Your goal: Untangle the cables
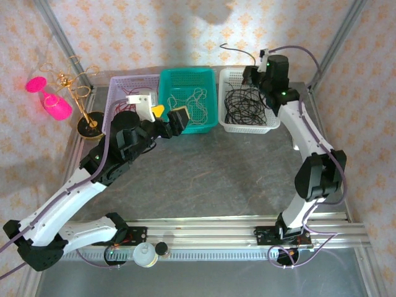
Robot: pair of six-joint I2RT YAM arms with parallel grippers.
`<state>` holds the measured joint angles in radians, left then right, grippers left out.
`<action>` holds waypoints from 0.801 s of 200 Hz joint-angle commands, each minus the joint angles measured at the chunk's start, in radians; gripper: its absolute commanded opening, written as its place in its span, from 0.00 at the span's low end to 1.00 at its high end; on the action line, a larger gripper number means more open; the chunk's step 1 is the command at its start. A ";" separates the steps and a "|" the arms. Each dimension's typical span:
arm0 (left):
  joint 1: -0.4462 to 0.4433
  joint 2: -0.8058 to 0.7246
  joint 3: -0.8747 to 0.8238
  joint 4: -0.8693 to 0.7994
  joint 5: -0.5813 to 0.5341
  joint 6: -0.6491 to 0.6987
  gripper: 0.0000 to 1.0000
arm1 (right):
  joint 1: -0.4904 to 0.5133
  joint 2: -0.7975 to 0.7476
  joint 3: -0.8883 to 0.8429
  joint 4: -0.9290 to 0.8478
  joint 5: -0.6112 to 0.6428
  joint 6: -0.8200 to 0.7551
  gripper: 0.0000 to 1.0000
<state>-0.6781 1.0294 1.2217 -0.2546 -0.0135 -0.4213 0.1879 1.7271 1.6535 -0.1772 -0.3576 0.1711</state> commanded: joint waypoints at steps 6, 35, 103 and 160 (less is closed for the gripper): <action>0.008 -0.003 -0.011 0.027 0.031 -0.012 0.93 | -0.026 0.142 0.099 -0.118 0.019 -0.076 0.00; 0.008 -0.027 -0.028 -0.006 0.021 -0.019 0.92 | -0.045 0.259 0.170 -0.114 0.000 -0.144 0.00; 0.008 -0.066 -0.092 -0.012 -0.011 -0.045 0.90 | -0.100 0.423 0.187 -0.097 0.024 -0.137 0.00; 0.010 -0.025 -0.077 -0.022 0.001 -0.011 0.90 | -0.133 0.528 0.253 -0.143 0.173 -0.057 0.08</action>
<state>-0.6781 0.9867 1.1355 -0.2657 -0.0074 -0.4473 0.0502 2.2051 1.8244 -0.2802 -0.3023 0.0898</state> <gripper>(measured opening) 0.899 0.072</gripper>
